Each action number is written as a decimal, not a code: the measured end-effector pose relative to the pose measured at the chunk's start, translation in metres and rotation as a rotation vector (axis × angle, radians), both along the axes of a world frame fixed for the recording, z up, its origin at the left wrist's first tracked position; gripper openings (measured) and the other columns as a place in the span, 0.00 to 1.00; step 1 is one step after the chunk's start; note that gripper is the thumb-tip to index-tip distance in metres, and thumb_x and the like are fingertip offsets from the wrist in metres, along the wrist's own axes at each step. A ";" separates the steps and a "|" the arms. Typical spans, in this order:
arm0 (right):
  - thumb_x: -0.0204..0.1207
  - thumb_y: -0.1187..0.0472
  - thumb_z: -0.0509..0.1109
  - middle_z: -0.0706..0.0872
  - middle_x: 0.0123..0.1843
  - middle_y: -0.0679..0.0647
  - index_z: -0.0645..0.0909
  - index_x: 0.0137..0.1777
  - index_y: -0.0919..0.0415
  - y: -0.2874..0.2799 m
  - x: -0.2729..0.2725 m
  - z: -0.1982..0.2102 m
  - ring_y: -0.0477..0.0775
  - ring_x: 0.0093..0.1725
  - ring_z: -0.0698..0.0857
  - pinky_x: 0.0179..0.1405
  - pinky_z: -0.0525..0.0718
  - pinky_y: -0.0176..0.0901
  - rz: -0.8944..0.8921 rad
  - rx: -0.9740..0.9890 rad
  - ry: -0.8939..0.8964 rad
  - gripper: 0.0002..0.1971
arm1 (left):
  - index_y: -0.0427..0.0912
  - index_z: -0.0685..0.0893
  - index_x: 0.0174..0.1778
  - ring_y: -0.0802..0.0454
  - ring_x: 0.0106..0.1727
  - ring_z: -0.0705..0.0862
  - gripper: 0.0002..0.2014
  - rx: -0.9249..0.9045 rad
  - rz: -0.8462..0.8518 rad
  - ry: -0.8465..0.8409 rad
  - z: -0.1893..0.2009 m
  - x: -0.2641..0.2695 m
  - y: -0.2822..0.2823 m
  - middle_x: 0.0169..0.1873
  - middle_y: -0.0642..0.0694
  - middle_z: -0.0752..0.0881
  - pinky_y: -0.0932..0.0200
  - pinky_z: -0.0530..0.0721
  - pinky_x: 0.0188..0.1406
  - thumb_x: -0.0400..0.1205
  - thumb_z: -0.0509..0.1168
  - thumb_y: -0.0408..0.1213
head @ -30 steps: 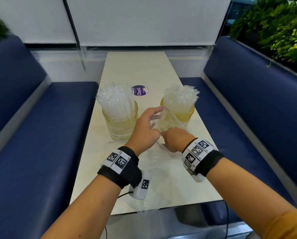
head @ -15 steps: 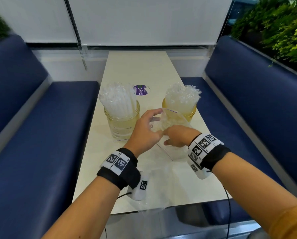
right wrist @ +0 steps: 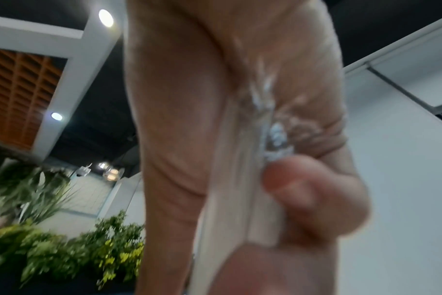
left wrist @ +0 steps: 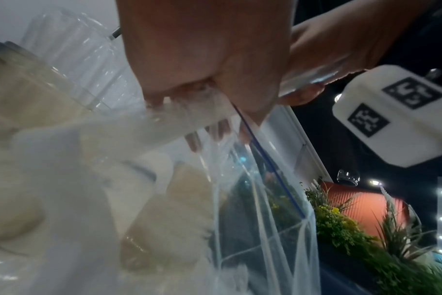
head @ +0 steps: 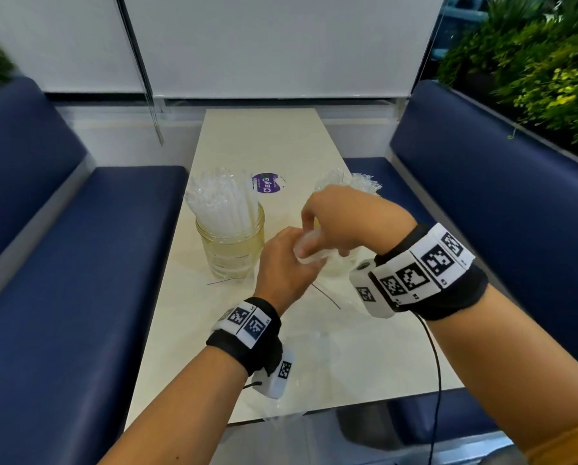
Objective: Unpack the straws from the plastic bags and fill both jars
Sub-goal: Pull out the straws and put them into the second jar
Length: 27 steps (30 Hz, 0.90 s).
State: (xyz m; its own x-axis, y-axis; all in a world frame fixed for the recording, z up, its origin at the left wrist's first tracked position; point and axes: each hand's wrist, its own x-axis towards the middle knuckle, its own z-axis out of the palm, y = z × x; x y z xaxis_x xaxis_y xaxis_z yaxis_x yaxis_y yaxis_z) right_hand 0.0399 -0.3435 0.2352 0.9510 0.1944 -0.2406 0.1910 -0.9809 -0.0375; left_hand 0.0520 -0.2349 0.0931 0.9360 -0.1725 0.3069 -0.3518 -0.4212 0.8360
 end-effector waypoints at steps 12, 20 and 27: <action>0.76 0.47 0.77 0.89 0.48 0.50 0.77 0.66 0.50 0.016 0.001 -0.053 0.48 0.50 0.90 0.51 0.89 0.44 -0.165 1.361 -0.557 0.21 | 0.38 0.83 0.39 0.44 0.33 0.83 0.18 -0.196 0.101 0.051 -0.001 0.005 -0.003 0.34 0.39 0.89 0.43 0.82 0.32 0.77 0.69 0.52; 0.84 0.56 0.68 0.89 0.43 0.46 0.85 0.53 0.64 0.031 0.000 -0.086 0.45 0.46 0.89 0.53 0.86 0.48 -0.134 1.178 -0.369 0.10 | 0.43 0.84 0.44 0.69 0.31 0.82 0.02 -0.184 0.087 0.069 0.006 0.005 0.004 0.29 0.57 0.84 0.76 0.76 0.27 0.80 0.68 0.36; 0.88 0.61 0.62 0.87 0.34 0.54 0.77 0.49 0.62 -0.004 0.024 0.016 0.60 0.40 0.88 0.44 0.88 0.67 -0.046 1.459 -0.503 0.07 | 0.39 0.86 0.56 0.52 0.43 0.89 0.19 -0.316 0.010 0.249 -0.011 0.002 0.018 0.51 0.48 0.90 0.65 0.88 0.42 0.73 0.82 0.37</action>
State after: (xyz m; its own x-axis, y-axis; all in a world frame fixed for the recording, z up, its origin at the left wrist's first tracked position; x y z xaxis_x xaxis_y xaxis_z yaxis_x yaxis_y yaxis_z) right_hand 0.0641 -0.3473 0.2510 0.8846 -0.0627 0.4621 0.4487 -0.1558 -0.8800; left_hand 0.0540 -0.2173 0.0821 0.9896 -0.0962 0.1068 -0.1191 -0.1318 0.9841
